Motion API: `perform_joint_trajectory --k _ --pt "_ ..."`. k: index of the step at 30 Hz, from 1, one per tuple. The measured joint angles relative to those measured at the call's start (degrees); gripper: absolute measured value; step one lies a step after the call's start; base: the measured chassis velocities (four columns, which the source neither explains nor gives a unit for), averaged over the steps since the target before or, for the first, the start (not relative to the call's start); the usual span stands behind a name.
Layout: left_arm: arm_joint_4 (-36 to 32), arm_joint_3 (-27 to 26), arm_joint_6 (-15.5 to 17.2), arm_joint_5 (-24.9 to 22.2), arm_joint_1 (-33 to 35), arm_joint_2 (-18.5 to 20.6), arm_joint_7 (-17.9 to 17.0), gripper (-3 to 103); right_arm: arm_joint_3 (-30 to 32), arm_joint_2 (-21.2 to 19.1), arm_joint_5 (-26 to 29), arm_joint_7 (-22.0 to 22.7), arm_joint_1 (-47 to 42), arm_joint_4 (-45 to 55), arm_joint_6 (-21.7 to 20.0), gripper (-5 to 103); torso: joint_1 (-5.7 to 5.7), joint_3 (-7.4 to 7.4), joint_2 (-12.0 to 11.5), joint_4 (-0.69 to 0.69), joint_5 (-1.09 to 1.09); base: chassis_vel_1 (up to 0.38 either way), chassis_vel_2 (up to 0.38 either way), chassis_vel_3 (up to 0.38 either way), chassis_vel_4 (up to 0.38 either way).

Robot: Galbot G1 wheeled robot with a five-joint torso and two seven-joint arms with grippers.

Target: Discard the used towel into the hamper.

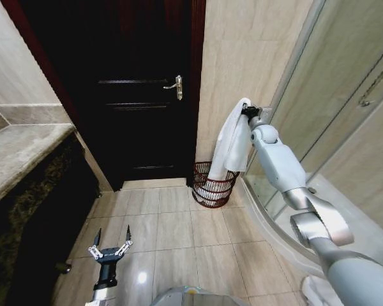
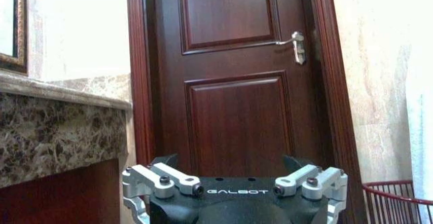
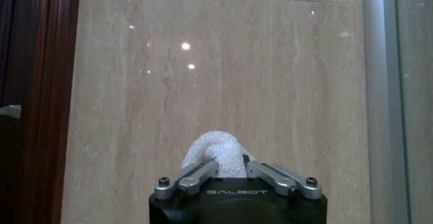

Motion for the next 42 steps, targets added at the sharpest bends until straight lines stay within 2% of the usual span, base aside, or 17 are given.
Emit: perform_joint_trajectory --k 34,42 --pt "0.04 0.25 0.32 1.4 -0.21 0.0 1.22 100 0.51 -0.08 -0.6 -0.09 -2.04 0.79 -0.45 4 -3.3 -4.82 -8.12 0.0 0.0 0.0 0.0 0.0 0.0" --pt "0.58 0.04 -0.77 2.14 -0.86 0.0 -0.11 100 0.57 -0.31 -1.9 -0.14 -3.14 1.52 -1.36 4 -3.47 -5.36 -8.83 0.0 0.01 0.0 0.0 0.0 0.0"
